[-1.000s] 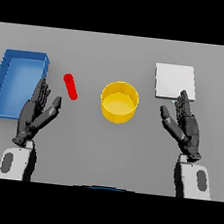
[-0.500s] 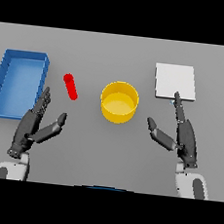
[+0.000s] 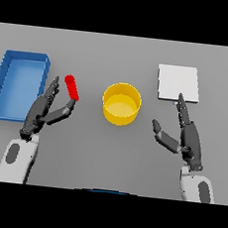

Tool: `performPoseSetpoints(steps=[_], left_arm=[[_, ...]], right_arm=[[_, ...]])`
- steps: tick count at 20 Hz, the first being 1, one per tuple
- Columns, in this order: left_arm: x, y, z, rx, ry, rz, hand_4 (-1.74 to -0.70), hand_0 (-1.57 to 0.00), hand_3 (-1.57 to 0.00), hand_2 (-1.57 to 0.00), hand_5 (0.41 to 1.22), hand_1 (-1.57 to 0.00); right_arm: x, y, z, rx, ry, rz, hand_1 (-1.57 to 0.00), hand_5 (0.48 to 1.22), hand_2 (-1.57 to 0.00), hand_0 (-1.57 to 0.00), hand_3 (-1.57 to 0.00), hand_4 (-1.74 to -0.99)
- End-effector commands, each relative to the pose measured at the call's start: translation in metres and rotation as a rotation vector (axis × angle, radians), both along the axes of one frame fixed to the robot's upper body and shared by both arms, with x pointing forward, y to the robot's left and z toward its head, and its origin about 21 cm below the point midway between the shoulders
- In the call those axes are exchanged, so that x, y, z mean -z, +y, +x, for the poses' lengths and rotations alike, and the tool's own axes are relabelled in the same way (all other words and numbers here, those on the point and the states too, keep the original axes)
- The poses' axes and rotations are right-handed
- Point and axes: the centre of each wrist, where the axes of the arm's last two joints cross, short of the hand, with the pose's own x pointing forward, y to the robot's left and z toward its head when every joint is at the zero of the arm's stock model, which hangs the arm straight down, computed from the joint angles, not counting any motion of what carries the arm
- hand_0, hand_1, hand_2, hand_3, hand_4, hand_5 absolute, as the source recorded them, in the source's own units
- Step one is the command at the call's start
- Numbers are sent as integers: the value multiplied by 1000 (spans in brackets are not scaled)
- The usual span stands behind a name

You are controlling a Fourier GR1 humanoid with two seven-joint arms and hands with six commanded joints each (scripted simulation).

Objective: Pick up the red beaker and tilt it to pour out 1 green nut into yellow bowl. Pick up the yellow bowl and place it on the metallic measuring scale.

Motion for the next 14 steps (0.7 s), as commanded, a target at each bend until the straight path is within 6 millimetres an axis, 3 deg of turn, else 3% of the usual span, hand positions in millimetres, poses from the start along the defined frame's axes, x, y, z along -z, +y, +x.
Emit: performPoseSetpoints(steps=[1, 14], left_arm=[[3, -4, 7, 8, 6, 2, -1176, 1, 1, 1, 640, 1], [10, -25, 67, 25, -2, 62, -1203, 1, 1, 1, 671, 1]], right_arm=[[2, 1, -3, -11, 3, -2, 1, 627, 1, 1, 1, -1225], [0, -2, 1, -1, 10, 6, 1, 638, 1, 1, 1, -1238]])
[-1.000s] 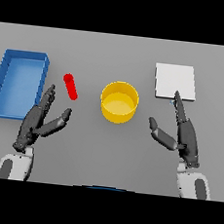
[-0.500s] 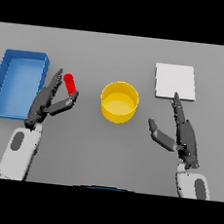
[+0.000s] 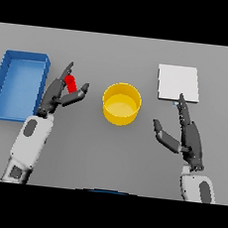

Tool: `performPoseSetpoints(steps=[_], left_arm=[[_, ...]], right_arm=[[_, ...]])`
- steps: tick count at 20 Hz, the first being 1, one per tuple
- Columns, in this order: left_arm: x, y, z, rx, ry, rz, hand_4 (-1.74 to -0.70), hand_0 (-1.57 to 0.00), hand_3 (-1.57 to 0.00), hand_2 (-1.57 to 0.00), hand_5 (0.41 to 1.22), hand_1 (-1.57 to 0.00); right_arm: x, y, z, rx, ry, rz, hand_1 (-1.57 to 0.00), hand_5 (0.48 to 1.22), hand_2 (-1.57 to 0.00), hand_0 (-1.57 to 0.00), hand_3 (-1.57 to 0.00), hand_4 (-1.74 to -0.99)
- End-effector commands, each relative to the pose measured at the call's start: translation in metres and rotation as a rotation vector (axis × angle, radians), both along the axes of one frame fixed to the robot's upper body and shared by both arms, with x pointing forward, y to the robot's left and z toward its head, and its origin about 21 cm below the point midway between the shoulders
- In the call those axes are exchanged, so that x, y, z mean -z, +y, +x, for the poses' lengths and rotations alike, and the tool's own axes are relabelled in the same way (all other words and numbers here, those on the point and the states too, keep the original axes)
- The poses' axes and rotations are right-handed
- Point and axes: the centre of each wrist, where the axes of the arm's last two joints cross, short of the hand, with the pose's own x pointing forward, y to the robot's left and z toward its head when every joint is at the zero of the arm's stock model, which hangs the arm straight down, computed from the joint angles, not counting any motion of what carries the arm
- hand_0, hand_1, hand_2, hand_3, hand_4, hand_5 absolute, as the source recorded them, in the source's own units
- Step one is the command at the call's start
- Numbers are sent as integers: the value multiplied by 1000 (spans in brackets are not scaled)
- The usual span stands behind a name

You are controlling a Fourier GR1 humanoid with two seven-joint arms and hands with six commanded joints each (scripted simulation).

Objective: Pick up the red beaker and tilt it to pour out 1 green nut into yellow bowl. Pick up the yellow bowl and place it on the metallic measuring scale.

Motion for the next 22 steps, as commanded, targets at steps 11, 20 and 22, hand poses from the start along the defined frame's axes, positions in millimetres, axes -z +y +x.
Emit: performPoseSetpoints(steps=[11, 20, 22], left_arm=[[19, -17, 16, -49, -62, -138, -1410, -379, -518, -457, 874, -406], [18, -27, 20, -61, -80, -28, -1542, -1400, -1357, -1419, 1174, -1406], [12, -24, 21, -49, -105, -114, -1614, -1462, -1434, -1473, 1165, -1465]], right_arm=[[-2, -2, -2, 12, 0, -8, 1, 647, 1, 1, 1, -1236], [-4, 1, -4, 8, -4, 23, 1, 644, 1, 1, 1, -1255], [-1, -1, -1, 14, 8, 7, 1, 642, 1, 1, 1, -1245]])
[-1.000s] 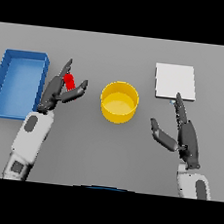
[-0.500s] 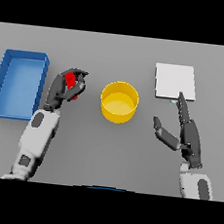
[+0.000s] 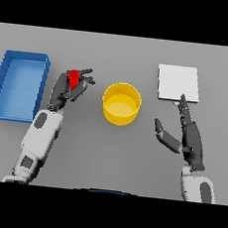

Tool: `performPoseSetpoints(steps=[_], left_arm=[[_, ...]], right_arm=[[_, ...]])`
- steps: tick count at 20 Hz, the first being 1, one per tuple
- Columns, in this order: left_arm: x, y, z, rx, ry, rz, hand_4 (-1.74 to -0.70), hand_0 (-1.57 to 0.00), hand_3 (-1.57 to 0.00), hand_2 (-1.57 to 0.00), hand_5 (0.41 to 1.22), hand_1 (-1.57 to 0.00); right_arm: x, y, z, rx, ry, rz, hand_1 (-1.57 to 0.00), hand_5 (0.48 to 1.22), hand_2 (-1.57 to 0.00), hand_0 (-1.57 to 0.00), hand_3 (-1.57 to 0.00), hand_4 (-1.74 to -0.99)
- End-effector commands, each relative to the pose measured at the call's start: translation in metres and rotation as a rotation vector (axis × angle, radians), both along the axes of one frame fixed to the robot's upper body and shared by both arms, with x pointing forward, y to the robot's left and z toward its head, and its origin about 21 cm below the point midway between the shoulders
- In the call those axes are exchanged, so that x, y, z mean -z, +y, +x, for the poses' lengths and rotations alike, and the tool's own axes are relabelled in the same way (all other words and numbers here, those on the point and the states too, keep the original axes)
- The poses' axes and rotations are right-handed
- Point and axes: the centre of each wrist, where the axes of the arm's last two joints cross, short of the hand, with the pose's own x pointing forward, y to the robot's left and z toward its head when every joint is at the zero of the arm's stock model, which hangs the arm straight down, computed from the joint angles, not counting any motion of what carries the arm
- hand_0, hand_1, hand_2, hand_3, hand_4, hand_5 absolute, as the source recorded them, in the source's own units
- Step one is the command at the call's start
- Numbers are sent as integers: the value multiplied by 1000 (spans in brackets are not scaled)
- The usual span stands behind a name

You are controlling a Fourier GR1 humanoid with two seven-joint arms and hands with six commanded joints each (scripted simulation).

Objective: Pick up the red beaker and tilt it to pour out 1 green nut into yellow bowl. Pick up the yellow bowl and place it on the metallic measuring scale.

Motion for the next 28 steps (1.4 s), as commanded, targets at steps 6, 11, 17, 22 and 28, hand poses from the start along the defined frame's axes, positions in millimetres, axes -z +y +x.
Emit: performPoseSetpoints(steps=[6, 11, 17, 22, 28], left_arm=[[-30, 7, 7, 32, -65, -88, -1708, -1542, -1535, -1545, 1132, -1543], [-50, 9, 13, 86, -80, 34, -1724, -1556, -1553, -1558, 1133, -1557], [-70, 14, 25, 147, -107, 242, -1732, -1563, -1562, -1564, 1129, -1564], [-98, 1, 29, 263, -126, 584, -1738, -1569, -1568, -1569, 1127, -1569], [-120, -35, 37, 380, -171, 1003, -1740, -1570, -1570, -1570, 1174, -1570]], right_arm=[[-3, -1, -3, -12, -23, -12, 1, 645, 1, 1, 1, -1228], [-1, -4, -2, 0, -50, -47, 1, 659, 1, 1, 1, -1219], [-2, -4, 1, 3, -48, -64, 1, 662, 1, 1, 1, -1202], [-1, 1, -1, -10, -28, -66, 1, 663, 1, 1, 1, -1183], [-3, 0, -4, -17, -31, -53, 1, 671, 1, 1, 1, -1183]])
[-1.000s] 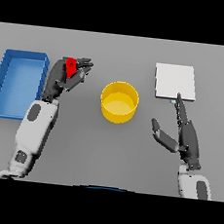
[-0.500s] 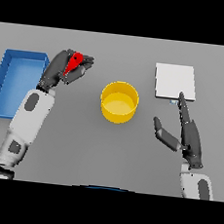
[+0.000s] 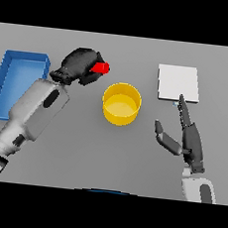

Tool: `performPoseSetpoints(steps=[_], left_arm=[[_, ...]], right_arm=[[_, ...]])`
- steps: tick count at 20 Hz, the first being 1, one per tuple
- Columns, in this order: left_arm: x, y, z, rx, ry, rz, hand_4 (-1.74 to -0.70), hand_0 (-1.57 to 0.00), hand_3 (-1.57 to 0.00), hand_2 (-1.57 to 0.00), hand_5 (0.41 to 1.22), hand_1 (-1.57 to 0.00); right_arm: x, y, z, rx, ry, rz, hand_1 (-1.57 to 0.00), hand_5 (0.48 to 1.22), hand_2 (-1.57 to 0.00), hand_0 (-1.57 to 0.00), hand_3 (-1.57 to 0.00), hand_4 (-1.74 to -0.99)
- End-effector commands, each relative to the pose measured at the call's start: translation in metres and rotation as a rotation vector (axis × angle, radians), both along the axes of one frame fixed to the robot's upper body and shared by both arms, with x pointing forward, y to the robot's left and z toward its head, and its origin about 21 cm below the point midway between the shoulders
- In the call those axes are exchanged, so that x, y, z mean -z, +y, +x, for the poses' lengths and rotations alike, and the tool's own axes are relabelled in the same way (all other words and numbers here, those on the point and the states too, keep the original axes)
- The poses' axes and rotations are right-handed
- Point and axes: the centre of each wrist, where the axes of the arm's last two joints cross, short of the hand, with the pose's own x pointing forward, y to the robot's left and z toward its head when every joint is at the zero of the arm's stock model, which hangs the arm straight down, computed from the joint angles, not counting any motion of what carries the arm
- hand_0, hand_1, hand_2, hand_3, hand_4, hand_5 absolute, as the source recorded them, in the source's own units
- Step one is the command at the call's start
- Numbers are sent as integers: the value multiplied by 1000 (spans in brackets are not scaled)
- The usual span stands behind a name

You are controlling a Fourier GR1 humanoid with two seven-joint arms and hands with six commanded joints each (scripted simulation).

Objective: Pick up the red beaker and tilt it to pour out 1 green nut into yellow bowl. Pick up the yellow bowl and place it on the metallic measuring scale.

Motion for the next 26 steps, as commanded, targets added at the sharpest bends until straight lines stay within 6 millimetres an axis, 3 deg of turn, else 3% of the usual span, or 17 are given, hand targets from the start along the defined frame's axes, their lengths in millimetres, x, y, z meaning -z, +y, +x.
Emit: performPoseSetpoints(steps=[1, 3, 4, 7, 11, 17, 26], left_arm=[[0, -4, 1, 18, -13, 74, -1740, -1570, -1570, -1571, 1183, -1571], [-2, -17, 1, 57, -29, 201, -1741, -1571, -1571, -1571, 1197, -1571], [-4, -19, 1, 77, -26, 274, -1689, -1571, -1571, -1571, 1202, -1571], [-14, -31, 6, 144, -59, 457, -1710, -1571, -1383, -1571, 1211, -1571], [-23, -45, 10, 241, -90, 649, -1719, -1571, -1295, -1571, 1217, -1571], [-24, -73, 10, 380, -168, 876, -1730, -1571, -1499, -1571, 1220, -1571], [-30, -88, 11, 527, -325, 1204, -1737, -1571, -1561, -1571, 1221, -1571]], right_arm=[[-1, 3, 0, 8, 6, 12, 1, 673, 1, 1, 1, -1183], [1, 6, -2, 6, 13, 16, 1, 676, 1, 1, 1, -1187], [0, 5, -1, 13, 10, 16, 1, 675, 1, 1, 1, -1191], [0, -1, 1, 19, 34, 39, 1, 671, 1, 1, 1, -1195], [5, 5, -2, 18, 54, 82, 1, 639, 1, 1, 1, -1206], [4, 6, -2, 44, 17, 41, 1, 591, 1, 1, 1, -1213], [3, 7, 1, 43, -2, 64, 1, 567, 1, 1, 1, -1135]])
